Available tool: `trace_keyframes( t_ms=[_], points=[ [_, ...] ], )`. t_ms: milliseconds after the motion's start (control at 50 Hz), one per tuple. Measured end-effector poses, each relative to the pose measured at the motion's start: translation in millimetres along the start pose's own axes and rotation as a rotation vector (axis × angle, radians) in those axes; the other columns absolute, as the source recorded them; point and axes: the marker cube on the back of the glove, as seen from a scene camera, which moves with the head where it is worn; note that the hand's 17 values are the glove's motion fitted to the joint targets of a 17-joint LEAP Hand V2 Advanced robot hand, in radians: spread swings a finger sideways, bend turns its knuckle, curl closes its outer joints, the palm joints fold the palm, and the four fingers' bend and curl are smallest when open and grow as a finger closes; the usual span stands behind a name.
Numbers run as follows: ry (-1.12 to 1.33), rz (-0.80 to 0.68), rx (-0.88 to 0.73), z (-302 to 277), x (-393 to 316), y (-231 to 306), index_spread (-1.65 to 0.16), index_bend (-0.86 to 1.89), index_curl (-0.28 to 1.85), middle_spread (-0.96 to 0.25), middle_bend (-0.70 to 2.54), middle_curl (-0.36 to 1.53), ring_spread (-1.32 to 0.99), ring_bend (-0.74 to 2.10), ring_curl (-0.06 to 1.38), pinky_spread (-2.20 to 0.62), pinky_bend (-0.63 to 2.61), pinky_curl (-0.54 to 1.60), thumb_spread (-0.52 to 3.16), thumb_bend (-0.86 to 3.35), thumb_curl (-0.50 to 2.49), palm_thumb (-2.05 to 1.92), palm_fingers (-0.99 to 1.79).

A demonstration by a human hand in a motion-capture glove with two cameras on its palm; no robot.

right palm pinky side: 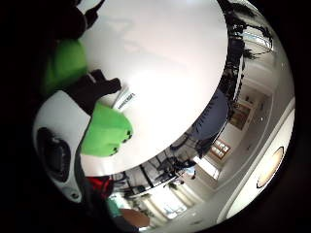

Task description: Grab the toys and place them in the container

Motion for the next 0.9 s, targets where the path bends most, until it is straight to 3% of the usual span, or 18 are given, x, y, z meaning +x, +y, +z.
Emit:
trace_keyframes(
  t_ms=[160,480,741,901],
  points=[
    [-0.015,0.036,0.111,-3.9,-4.9,-3.5,-0.39,0.28,0.12,-0.21,0.31,0.31,-0.28,0.88,0.43,-0.26,1.34,0.31,1.17,0.12,0.45,0.45,0.59],
    [0.040,0.057,0.186,-19.4,-11.1,-13.7,-0.42,0.32,0.21,-0.39,0.50,0.44,-0.48,0.92,0.46,-0.37,1.13,0.29,0.79,0.13,0.64,0.66,0.92],
    [0.058,0.091,0.234,-62.7,-21.8,-0.7,-0.44,0.39,0.29,-0.46,0.53,0.52,-0.52,0.90,0.49,-0.39,1.04,0.31,0.55,0.09,0.75,0.69,0.97],
    [0.059,0.100,0.326,-143.4,-38.4,2.5,-0.46,0.39,0.33,-0.48,0.49,0.55,-0.54,0.89,0.50,-0.39,1.05,0.33,0.48,0.06,0.80,0.69,0.93]
  ],
)
